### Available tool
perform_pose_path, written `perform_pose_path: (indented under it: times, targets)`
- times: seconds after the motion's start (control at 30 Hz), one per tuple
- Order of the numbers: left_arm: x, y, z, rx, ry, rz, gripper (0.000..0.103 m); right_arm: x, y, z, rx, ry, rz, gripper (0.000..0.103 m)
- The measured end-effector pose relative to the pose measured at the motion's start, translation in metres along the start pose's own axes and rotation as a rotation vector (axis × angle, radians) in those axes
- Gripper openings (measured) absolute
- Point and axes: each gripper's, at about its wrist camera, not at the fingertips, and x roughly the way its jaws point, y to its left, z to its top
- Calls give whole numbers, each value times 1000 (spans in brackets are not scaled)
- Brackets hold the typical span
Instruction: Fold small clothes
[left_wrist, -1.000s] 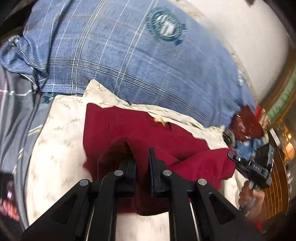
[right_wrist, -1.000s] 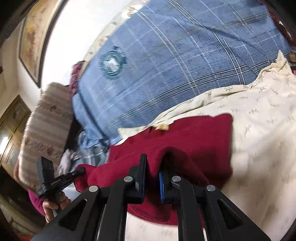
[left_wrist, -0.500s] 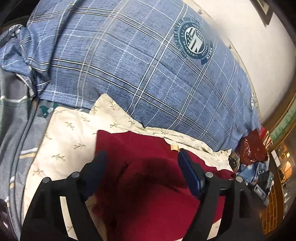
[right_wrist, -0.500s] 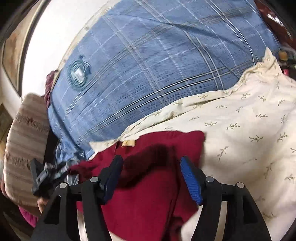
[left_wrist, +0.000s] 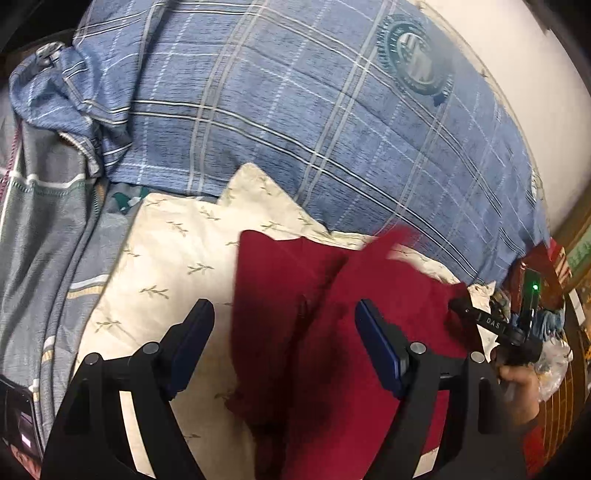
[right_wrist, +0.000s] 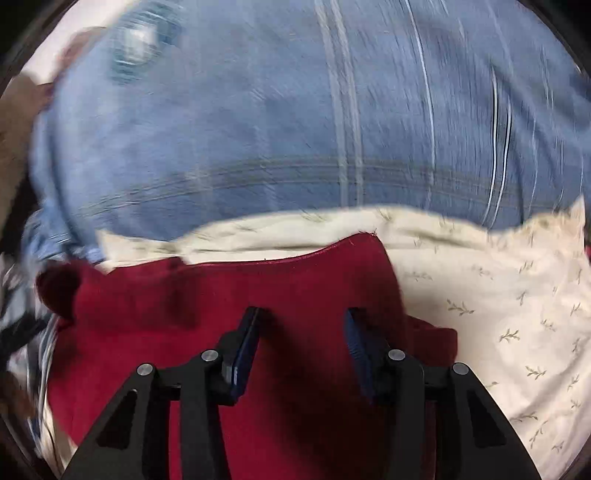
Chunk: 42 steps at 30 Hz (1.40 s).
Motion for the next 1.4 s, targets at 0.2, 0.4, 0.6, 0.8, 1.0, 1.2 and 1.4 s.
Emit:
perform_pose_path:
  times: [0.2, 0.4, 0.6, 0.8, 1.0, 1.2, 1.4]
  targets:
    - [-5, 14, 1, -48, -1, 34, 79, -30, 62, -22, -162, -58, 129, 54]
    - [-5, 17, -2, -48, 12, 53, 79, 2, 168, -26, -318, -45, 276, 50]
    - [0, 20, -5, -40, 29, 62, 79, 82, 235, -10, -311, 110, 308, 42]
    - [1, 16, -6, -39, 38, 41, 79, 62, 226, -17, -303, 76, 349, 45]
    - [3, 0, -13, 5, 54, 20, 79, -4, 140, -29, -280, -71, 145, 53]
    - [26, -5, -23, 32, 114, 62, 79, 8, 5, -17, -3, -33, -134, 53]
    - [41, -1, -27, 22, 144, 94, 80, 30, -21, -16, 65, 10, -102, 53]
